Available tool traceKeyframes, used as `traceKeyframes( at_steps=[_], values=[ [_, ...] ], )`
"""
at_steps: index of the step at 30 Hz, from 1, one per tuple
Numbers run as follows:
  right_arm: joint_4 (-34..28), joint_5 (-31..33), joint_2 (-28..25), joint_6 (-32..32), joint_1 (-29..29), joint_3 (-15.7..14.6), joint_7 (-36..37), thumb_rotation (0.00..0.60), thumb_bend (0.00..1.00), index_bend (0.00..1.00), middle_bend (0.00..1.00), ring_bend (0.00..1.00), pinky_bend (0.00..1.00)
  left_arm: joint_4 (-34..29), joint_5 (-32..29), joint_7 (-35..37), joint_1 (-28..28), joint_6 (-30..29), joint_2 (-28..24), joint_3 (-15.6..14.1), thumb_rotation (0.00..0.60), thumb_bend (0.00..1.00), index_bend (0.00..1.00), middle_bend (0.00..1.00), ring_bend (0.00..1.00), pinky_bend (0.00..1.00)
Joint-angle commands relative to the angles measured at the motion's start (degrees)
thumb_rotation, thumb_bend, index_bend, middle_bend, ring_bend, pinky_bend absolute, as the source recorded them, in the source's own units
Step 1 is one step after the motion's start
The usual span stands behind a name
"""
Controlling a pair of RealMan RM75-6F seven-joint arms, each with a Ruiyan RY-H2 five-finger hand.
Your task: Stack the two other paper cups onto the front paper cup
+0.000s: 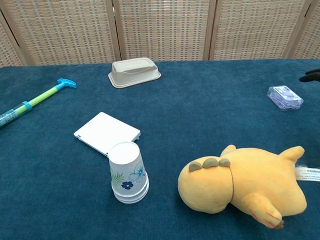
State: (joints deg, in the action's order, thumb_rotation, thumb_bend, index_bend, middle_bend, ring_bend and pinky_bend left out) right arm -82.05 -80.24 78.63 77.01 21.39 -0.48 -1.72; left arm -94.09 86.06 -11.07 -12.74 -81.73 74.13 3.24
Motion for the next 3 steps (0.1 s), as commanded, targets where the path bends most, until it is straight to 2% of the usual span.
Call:
traceKeyframes(
  at_steps=[1,3],
  values=[
    [0.8,0.2,0.4,0.1,-0.7,0.2,-0.1,0.6,0.2,0.06,0.0,0.0,0.0,-0.1,0.0,-0.4,0.0,0.0,0.1,-0.1,0.6,0.21,0.0,0.0,0.0,0.06],
    [1.0,-0.2,0.6,0.5,-1.0,0.5,-0.1,0.6,0.2,0.06,0.0,0.0,0.0,-0.2,0.2,-0.4,0.1,-0.1,0.1,-0.1,0.6,0.21,0.0,0.0,0.0,0.06]
  ],
)
